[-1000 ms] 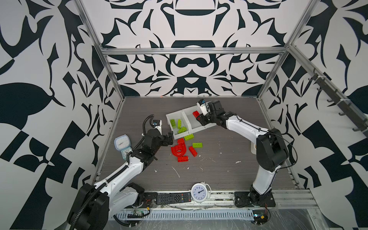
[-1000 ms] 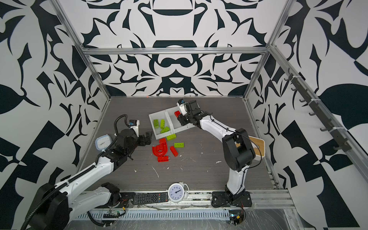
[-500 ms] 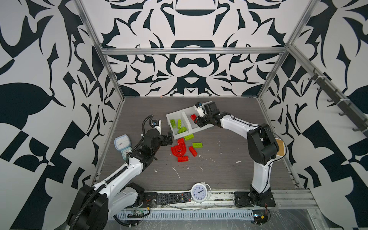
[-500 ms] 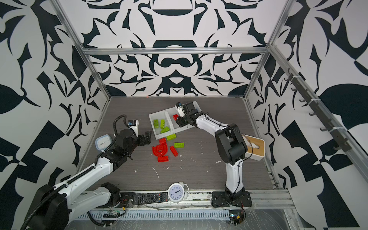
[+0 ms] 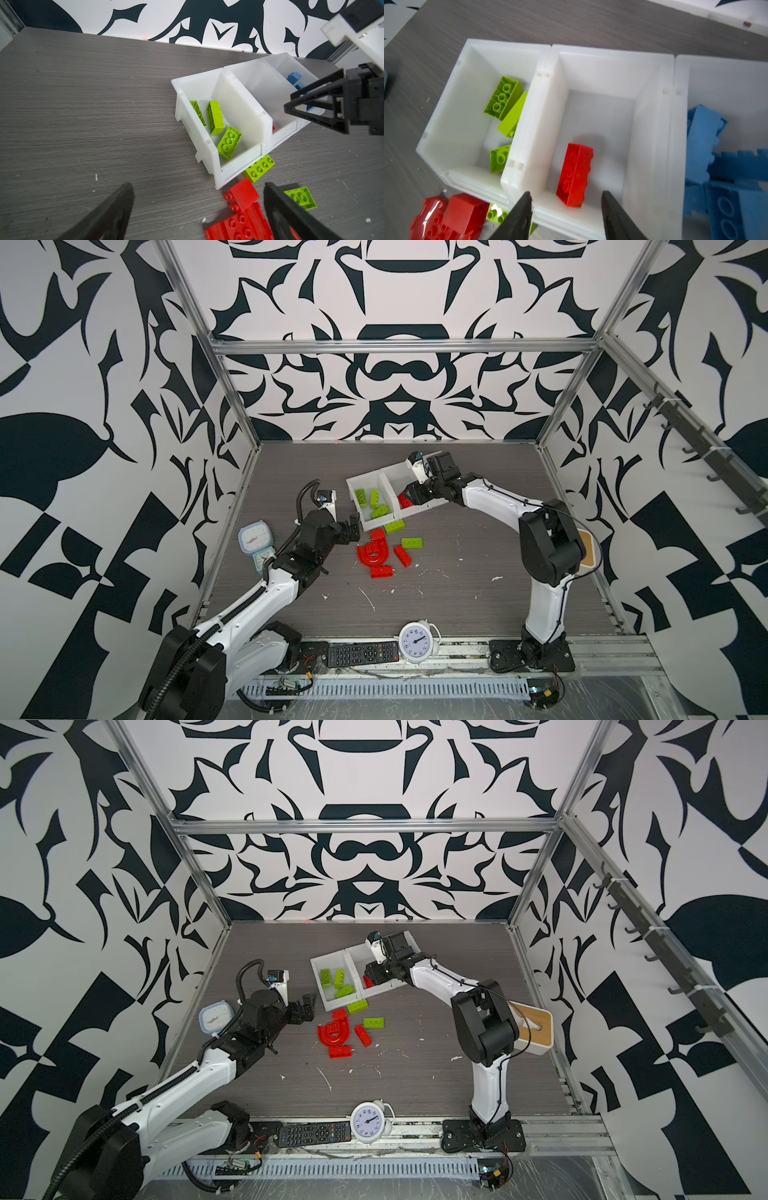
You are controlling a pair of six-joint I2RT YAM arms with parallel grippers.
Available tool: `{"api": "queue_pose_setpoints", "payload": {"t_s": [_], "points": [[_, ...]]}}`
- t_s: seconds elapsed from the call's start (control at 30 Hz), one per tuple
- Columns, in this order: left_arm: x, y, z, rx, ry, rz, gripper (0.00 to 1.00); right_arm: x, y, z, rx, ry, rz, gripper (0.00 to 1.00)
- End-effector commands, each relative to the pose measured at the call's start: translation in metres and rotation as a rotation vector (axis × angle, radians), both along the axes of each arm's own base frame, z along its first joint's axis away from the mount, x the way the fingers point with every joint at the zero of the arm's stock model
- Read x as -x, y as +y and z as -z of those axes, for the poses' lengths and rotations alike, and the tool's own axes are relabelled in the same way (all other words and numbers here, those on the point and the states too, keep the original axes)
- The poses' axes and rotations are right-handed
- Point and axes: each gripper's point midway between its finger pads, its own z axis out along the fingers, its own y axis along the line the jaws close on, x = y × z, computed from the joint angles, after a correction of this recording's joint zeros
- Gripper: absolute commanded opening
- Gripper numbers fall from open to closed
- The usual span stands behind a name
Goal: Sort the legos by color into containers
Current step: 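Move the right gripper back down over the red bricks in the pile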
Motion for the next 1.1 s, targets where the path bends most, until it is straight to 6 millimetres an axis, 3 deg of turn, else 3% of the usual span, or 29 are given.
{"api": "queue_pose_setpoints", "payload": {"t_s": [0.0, 0.13, 0.27, 0.37, 0.6, 0.73, 1.07], "points": [[0.001, 0.008, -0.002, 0.006, -0.015, -0.03, 1.0, 0.032, 0.002, -0.041, -0.046, -0.047, -0.007, 0.57], [0.0, 0.009, 0.0, 0.02, -0.008, -0.035, 1.0, 0.081, 0.003, -0.041, -0.014, -0.046, 0.003, 0.57], [0.0, 0.009, 0.001, 0.022, 0.001, -0.035, 1.0, 0.127, 0.01, -0.03, 0.014, -0.036, -0.007, 0.58], [-0.001, 0.009, 0.001, 0.023, -0.001, -0.037, 1.0, 0.145, 0.011, -0.018, 0.041, -0.017, -0.009, 0.58], [0.0, 0.011, 0.0, 0.018, -0.004, -0.041, 1.0, 0.166, 0.017, -0.001, 0.072, 0.004, -0.013, 0.59], [-0.001, 0.012, 0.003, 0.008, -0.001, -0.052, 1.0, 0.171, 0.02, 0.017, 0.088, 0.039, -0.015, 0.59], [-0.004, 0.013, 0.007, -0.006, 0.012, -0.059, 1.0, 0.176, 0.026, 0.033, 0.147, 0.05, -0.048, 0.59]]}}
